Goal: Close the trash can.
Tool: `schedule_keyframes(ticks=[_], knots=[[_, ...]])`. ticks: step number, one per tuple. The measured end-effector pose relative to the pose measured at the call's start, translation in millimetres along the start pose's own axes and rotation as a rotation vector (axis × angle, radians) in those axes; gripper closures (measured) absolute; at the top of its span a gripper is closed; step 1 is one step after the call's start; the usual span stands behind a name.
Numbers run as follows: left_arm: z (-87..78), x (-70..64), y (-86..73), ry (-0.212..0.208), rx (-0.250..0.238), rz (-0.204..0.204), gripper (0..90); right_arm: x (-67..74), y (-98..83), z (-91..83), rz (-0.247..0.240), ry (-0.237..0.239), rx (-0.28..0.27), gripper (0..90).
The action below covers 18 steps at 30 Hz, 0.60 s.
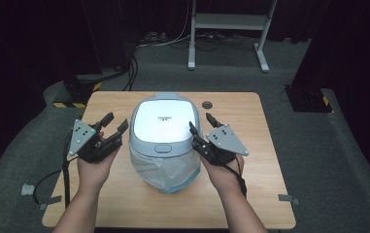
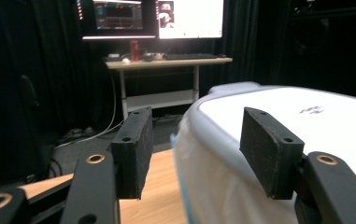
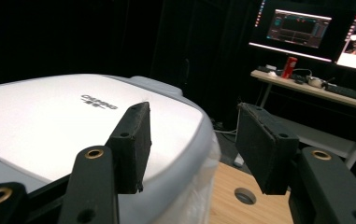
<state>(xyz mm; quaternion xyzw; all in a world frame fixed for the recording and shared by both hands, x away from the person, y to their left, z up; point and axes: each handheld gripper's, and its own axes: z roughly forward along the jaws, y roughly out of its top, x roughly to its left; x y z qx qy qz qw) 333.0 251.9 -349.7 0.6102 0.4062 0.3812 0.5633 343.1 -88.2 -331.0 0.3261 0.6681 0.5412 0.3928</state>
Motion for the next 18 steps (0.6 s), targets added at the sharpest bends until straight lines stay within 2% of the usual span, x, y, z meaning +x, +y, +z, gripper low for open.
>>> schedule_keyframes(ticks=[5, 8, 11, 14, 18], knots=[[-5.9, 15.0, -16.9, 0.034, 0.033, -0.007, 44.3, -11.3, -9.6, -4.2, 0.02, -0.03, 0.014, 44.1], [-8.7, 23.9, -31.4, 0.047, 0.056, -0.026, 44.1, -16.9, -18.0, -6.4, 0.037, -0.05, 0.023, 44.0], [-11.6, 30.3, -47.3, 0.056, 0.082, -0.021, 43.2, -22.9, -29.5, -7.6, 0.05, -0.07, 0.042, 43.8], [-12.8, 37.3, -65.4, 0.072, 0.132, -0.031, 41.8, -27.9, -41.8, -9.1, 0.052, -0.09, 0.062, 43.0], [-14.8, 45.7, -95.9, 0.088, 0.209, -0.053, 40.8, -36.7, -66.7, -9.8, 0.059, -0.112, 0.127, 40.5]])
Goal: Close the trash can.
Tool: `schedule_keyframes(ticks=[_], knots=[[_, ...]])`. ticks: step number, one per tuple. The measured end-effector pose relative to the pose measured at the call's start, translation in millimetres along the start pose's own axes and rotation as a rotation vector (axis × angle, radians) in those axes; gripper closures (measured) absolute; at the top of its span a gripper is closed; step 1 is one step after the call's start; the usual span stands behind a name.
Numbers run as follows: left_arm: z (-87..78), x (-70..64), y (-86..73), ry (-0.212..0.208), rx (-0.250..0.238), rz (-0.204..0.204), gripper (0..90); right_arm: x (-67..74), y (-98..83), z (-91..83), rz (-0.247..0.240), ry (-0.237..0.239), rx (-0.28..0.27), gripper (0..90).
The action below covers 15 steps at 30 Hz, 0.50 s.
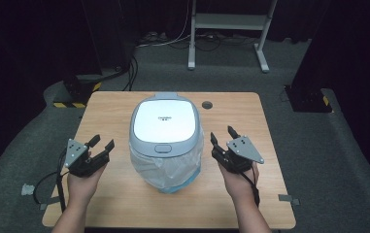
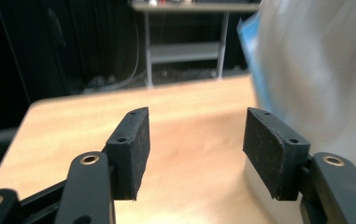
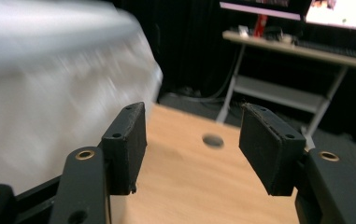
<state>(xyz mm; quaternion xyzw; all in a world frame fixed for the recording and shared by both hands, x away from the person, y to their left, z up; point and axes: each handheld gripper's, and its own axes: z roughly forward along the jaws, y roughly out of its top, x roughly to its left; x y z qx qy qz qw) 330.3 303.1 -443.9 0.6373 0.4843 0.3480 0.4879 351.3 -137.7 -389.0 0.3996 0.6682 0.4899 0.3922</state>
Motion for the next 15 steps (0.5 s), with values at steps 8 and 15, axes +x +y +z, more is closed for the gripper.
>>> schedule_keyframes(ticks=[8, 15], knots=[[6.9, 3.8, -51.3, -0.023, 0.192, 0.021, 36.4, -20.1, -60.8, 5.1, 0.057, -0.058, 0.166, 39.7], [18.8, 2.9, -79.0, -0.015, 0.399, 0.079, 25.8, -29.5, -111.8, 13.5, 0.112, -0.055, 0.344, 40.7]])
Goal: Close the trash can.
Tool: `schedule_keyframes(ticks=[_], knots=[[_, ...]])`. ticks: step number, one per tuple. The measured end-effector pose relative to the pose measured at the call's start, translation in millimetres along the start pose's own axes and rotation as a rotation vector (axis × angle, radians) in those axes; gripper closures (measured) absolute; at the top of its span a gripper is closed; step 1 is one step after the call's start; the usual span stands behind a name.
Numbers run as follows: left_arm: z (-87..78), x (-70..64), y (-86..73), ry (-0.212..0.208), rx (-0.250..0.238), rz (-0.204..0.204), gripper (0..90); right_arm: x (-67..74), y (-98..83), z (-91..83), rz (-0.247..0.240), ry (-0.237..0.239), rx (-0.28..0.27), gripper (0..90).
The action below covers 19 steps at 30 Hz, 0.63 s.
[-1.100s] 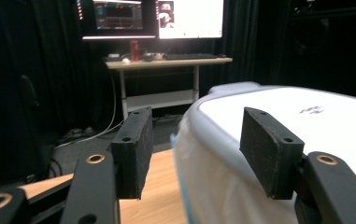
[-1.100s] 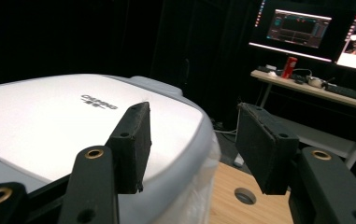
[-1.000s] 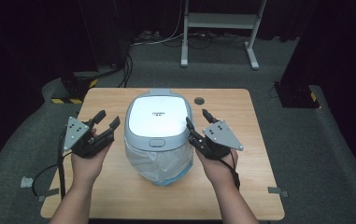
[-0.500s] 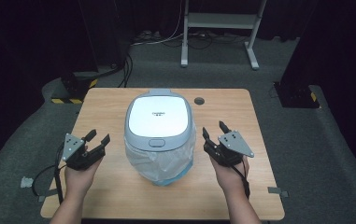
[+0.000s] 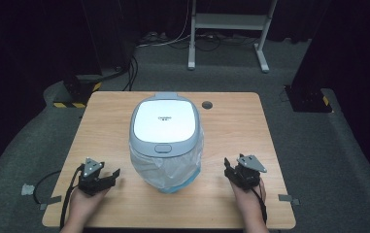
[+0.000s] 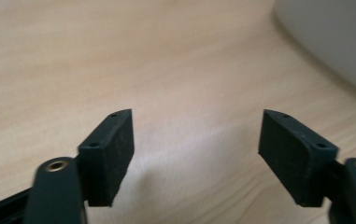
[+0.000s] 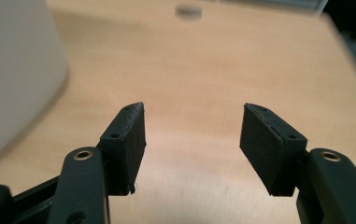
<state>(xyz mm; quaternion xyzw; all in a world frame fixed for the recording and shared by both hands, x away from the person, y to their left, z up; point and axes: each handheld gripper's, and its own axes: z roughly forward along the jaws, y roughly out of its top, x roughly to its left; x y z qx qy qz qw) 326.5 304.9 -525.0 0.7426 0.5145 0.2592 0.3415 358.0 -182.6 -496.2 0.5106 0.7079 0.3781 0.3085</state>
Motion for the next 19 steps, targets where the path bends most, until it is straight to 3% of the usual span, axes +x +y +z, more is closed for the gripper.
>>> schedule_keyframes(ticks=[3, 5, 6, 7, 8, 9, 19], knots=[[4.1, -1.9, -0.1, -0.004, 0.045, -0.004, 21.0, 4.7, -15.4, 10.1, -0.054, -0.006, 0.073, 46.1], [5.3, -0.6, 0.0, -0.034, 0.053, -0.026, 20.3, 8.5, -19.7, 16.3, -0.047, 0.044, 0.129, 44.8], [5.5, -1.2, -0.3, -0.032, 0.05, -0.026, 19.6, 9.5, -18.9, 20.7, -0.037, 0.074, 0.183, 42.1], [5.5, -1.7, -0.3, -0.032, 0.051, -0.023, 19.3, 9.5, -17.9, 22.4, -0.008, 0.098, 0.188, 39.3], [5.7, -2.3, -0.4, -0.035, 0.048, -0.02, 19.2, 11.8, -17.2, 23.4, 0.0, 0.09, 0.191, 38.8], [5.5, -2.6, -0.5, -0.038, 0.048, -0.016, 19.1, 13.6, -16.6, 24.7, -0.022, 0.085, 0.192, 37.8], [5.0, -3.0, -0.8, -0.041, 0.047, -0.012, 19.7, 16.7, -14.8, 27.6, -0.007, 0.063, 0.2, 31.6]])
